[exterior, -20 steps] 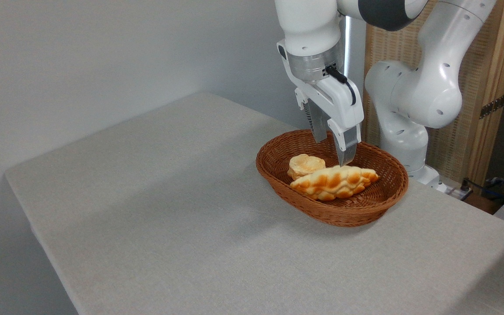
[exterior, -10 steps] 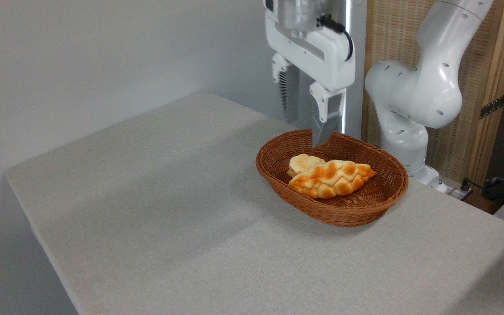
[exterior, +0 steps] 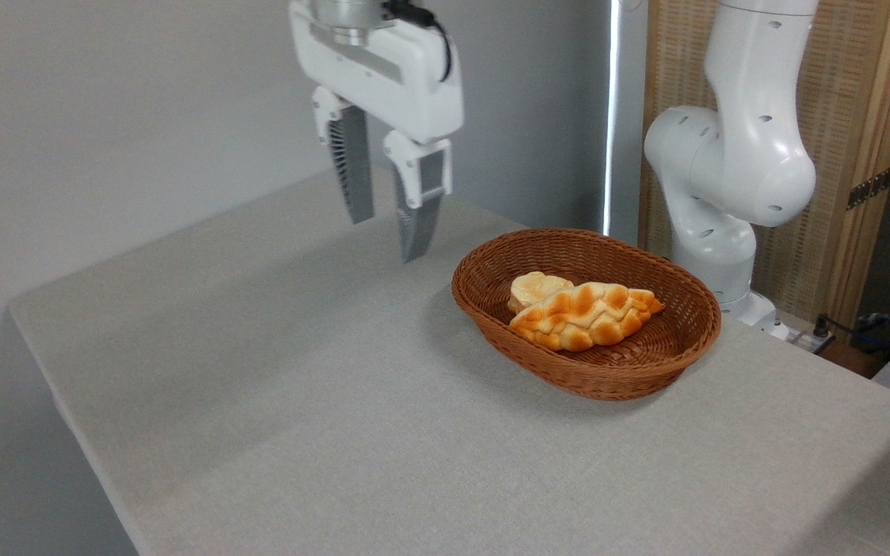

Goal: Put bread into the basket

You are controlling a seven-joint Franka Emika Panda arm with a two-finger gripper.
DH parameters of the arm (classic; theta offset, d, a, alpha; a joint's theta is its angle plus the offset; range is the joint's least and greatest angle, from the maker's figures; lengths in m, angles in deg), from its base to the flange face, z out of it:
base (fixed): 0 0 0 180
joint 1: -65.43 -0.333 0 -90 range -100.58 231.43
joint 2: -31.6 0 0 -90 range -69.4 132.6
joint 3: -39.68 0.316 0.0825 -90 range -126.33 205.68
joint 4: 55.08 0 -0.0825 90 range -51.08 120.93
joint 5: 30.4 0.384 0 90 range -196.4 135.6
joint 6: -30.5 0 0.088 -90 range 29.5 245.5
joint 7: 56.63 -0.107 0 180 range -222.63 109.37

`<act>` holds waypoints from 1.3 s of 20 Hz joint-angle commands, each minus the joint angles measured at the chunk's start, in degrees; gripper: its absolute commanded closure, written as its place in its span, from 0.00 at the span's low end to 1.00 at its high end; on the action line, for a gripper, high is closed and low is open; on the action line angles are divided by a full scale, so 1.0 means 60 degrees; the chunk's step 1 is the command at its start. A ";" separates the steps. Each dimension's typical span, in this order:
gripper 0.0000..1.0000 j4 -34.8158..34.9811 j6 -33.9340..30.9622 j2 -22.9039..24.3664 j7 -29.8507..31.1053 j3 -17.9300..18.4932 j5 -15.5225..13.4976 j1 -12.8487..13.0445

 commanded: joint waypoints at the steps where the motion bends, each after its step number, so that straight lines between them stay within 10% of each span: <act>1: 0.00 -0.0862 -0.0120 -0.0639 0.0369 -0.1378 -0.0212 -0.1411; 26: 0.00 -0.1580 -0.0222 -0.1460 0.1527 -0.1659 0.0461 -0.1414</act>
